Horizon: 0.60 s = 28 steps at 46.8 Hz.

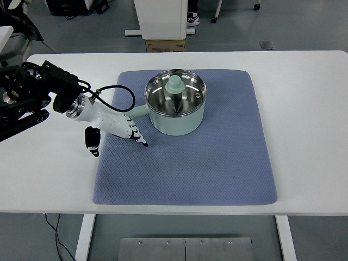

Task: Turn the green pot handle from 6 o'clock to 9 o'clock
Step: 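Push the green handle with the left hand, swinging it toward the left arm, then lift the left hand up and away from the saucepan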

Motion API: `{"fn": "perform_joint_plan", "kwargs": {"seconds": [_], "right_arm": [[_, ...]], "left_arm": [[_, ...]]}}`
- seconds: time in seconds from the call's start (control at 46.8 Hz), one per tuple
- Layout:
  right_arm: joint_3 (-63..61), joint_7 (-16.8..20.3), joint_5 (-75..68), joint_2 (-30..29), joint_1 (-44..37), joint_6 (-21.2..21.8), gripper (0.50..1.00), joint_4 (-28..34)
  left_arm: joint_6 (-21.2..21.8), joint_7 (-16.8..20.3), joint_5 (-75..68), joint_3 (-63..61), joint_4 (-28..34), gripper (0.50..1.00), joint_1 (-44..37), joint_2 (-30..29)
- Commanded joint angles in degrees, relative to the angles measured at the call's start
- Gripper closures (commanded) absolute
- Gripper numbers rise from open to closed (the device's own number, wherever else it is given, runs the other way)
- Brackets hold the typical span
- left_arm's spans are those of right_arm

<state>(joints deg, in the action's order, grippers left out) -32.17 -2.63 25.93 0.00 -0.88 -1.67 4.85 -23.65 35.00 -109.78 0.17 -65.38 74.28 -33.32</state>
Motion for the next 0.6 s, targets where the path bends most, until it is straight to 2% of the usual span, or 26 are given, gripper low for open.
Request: {"fn": "perform_joint_plan", "kwargs": {"seconds": [0.0,0.213,0.576], "right_arm": [[0.0,0.0,0.0,0.0,0.0,0.0,0.500,0.1],[0.0,0.0,0.0,0.0,0.0,0.0,0.500,0.0],[0.0,0.0,0.0,0.0,0.0,0.0,0.500,0.1]], "left_arm": [[1.9,0.0,0.0,0.0,1.4,0.500,0.0,0.0],[2.3,0.0,0.0,0.0,3.7,0.500,-0.1,0.1],[2.4,0.0,0.0,0.0,3.7,0.500,-0.9,0.4]]}}
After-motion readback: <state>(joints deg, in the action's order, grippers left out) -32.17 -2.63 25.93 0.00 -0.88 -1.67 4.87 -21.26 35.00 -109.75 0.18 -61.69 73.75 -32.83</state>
